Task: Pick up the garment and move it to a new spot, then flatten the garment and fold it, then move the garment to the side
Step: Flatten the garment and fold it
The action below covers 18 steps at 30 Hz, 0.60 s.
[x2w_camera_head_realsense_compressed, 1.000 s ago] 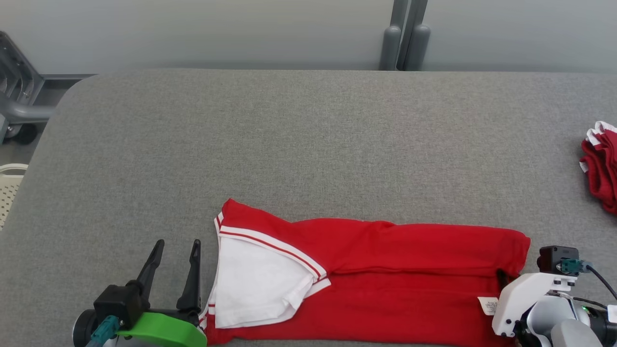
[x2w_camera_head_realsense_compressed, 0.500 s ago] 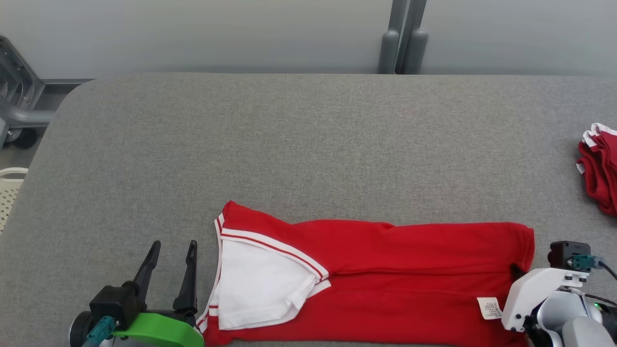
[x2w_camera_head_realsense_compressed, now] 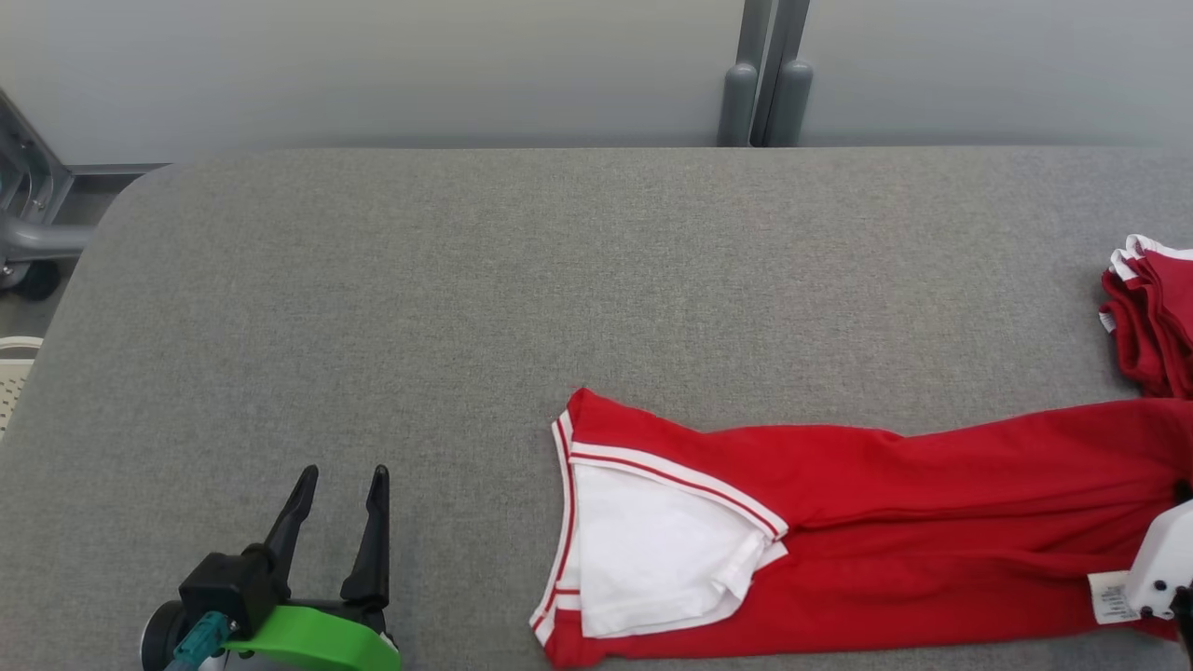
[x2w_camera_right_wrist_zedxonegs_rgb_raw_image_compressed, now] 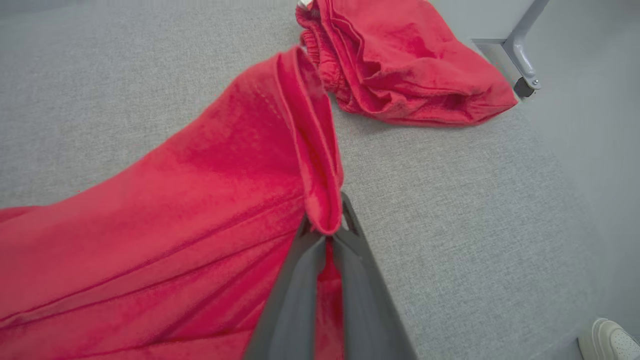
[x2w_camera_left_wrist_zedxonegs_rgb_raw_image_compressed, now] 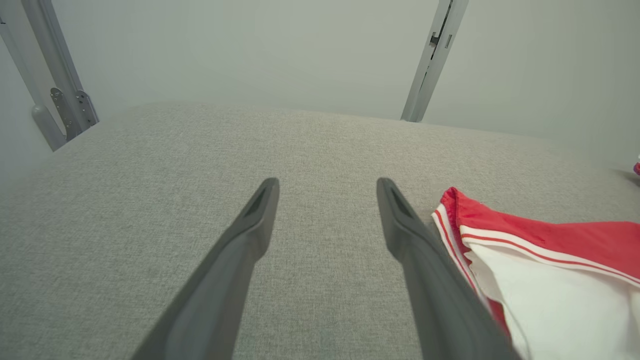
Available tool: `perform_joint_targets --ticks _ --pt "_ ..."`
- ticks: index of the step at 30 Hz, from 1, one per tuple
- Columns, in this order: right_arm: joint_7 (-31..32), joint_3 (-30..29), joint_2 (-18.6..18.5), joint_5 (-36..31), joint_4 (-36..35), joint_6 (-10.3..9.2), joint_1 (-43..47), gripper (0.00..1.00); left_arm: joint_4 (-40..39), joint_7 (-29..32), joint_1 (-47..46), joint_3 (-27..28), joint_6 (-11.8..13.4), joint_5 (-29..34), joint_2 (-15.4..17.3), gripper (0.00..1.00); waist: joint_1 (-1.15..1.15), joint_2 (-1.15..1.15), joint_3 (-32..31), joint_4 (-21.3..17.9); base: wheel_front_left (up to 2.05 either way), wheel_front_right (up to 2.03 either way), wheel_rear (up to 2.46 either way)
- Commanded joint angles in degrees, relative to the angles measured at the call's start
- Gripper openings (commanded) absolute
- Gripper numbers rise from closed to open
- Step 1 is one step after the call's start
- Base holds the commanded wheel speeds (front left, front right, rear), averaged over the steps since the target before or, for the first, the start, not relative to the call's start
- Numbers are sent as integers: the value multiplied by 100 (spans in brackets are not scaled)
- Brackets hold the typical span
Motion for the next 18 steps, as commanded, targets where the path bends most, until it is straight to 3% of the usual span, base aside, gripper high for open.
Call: perform_joint_targets --ticks 1,4,9,18 --pt "102 -74 -45 -39 -152 -11 105 0 -18 -17 -9 1 -12 -26 16 100 0 0 -4 8 0 0 0" --pt "240 -70 -36 -43 -332 -11 181 0 -10 -17 -19 3 -12 -33 20 100 0 0 -13 10 0 0 0" --pt "651 440 11 184 -717 -10 381 0 19 -17 8 10 -12 -57 13 100 0 0 -61 9 0 0 0" --pt "979 2313 41 967 -834 -9 357 0 57 -17 7 -106 -13 -44 37 100 0 0 -179 71 0 0 0"
